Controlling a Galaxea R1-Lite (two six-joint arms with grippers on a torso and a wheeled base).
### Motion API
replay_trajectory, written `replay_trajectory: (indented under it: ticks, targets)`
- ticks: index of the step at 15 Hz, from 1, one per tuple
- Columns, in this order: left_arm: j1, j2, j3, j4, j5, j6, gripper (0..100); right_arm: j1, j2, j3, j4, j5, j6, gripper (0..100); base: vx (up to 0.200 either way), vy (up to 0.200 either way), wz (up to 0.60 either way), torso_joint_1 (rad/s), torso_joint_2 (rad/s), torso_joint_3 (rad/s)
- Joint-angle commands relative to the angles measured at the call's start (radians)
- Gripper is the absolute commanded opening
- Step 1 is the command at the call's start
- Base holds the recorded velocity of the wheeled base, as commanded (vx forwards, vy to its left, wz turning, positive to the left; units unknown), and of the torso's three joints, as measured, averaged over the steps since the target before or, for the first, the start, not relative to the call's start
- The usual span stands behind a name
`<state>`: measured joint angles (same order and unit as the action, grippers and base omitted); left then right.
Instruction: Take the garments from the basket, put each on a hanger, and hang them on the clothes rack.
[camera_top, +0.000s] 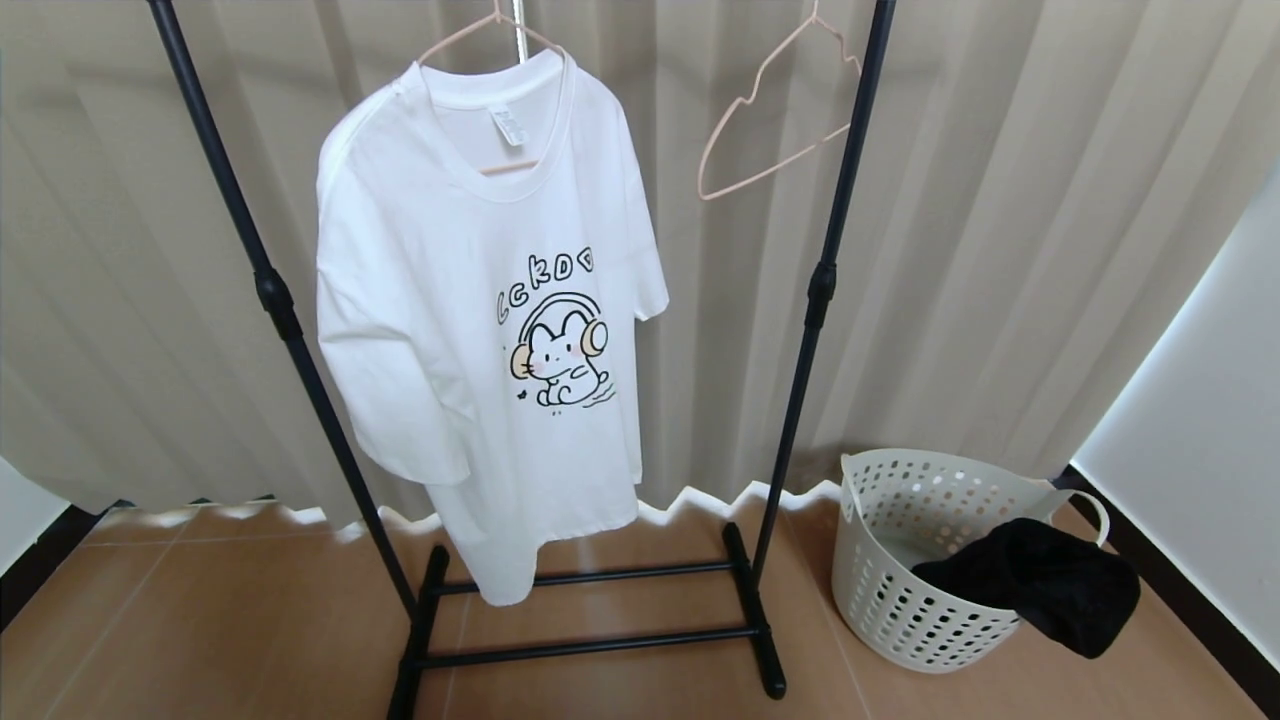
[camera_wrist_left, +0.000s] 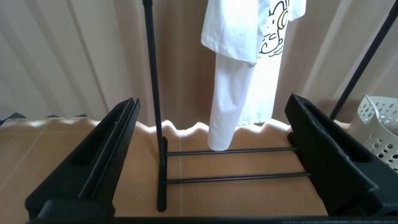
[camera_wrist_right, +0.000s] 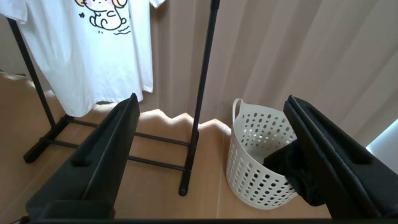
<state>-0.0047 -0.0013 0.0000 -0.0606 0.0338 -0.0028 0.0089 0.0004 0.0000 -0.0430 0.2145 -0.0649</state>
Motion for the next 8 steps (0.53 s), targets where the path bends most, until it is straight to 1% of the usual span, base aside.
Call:
replay_trajectory:
  ticks: [1, 2, 3, 5, 7, 8]
  targets:
    - [0.000, 0.001, 0.000, -0.001, 0.000, 0.000, 100, 0.000, 0.000, 0.000, -0.003, 0.000, 0.000, 100, 0.000, 0.000, 0.00, -0.085, 0.46, 0.344]
    - [0.000, 0.001, 0.000, -0.001, 0.001, -0.002, 100, 0.000, 0.000, 0.000, -0.003, 0.000, 0.002, 100, 0.000, 0.000, 0.00, -0.080, 0.46, 0.364]
    - [0.000, 0.001, 0.000, -0.001, 0.000, 0.000, 100, 0.000, 0.000, 0.000, -0.003, 0.000, 0.000, 100, 0.000, 0.000, 0.00, -0.061, 0.28, 0.232]
    - [0.000, 0.001, 0.000, -0.001, 0.001, 0.000, 100, 0.000, 0.000, 0.000, 0.002, 0.002, -0.003, 100, 0.000, 0.000, 0.00, -0.015, 0.13, 0.100]
    - [0.000, 0.001, 0.000, -0.001, 0.001, 0.000, 100, 0.000, 0.000, 0.000, 0.000, 0.000, -0.001, 100, 0.000, 0.000, 0.00, -0.001, 0.05, 0.040]
    - [0.000, 0.001, 0.000, -0.001, 0.001, 0.000, 100, 0.000, 0.000, 0.000, -0.003, 0.000, 0.000, 100, 0.000, 0.000, 0.00, -0.032, 0.26, 0.222]
